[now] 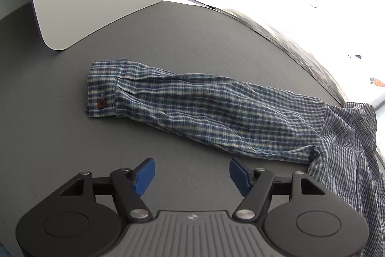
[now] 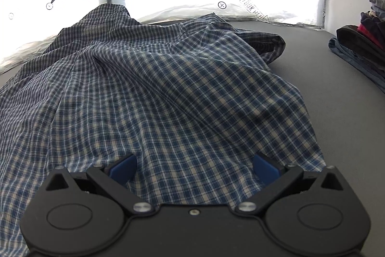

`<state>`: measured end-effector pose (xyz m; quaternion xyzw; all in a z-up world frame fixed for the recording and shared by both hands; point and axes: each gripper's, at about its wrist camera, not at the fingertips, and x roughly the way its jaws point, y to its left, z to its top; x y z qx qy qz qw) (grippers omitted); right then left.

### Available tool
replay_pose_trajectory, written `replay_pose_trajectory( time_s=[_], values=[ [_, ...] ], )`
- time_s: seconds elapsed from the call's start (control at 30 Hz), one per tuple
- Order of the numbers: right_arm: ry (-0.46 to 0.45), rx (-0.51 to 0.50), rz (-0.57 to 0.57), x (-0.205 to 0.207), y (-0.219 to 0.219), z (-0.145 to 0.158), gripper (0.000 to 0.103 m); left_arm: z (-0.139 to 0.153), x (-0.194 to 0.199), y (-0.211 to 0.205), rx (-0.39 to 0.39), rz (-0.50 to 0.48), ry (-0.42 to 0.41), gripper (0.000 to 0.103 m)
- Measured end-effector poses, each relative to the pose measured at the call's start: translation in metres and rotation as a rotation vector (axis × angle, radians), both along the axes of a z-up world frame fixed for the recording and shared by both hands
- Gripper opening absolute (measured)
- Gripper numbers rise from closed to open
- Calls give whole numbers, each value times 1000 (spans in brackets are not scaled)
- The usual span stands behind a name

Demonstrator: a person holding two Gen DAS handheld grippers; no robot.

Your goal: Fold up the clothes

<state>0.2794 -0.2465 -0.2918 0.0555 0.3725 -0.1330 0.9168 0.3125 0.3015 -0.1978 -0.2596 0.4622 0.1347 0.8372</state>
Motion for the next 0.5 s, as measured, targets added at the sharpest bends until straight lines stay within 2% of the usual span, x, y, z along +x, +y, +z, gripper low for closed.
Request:
replay_pose_trajectory(
  time_s=[0.07,0.13,0.2,0.27,0.37,0.5],
  values=[
    [56,16,18,7,-2,4,103,-10,-7,-39,-37,-68,35,72],
    [119,45,63,14,-7,10,103,-20,-19,-82,-22,-140,59,72],
    [144,90,123,14,-13,16,100,-26,-31,-112,4,-188,83,72],
    [124,123,140,6,-21,24,88,-30,-46,-137,25,-241,104,72],
    [50,141,121,-20,-42,42,88,-32,-68,-156,27,-247,116,75],
    [9,65,72,-49,-74,56,86,-33,-89,-165,-1,-189,105,76]
  ],
)
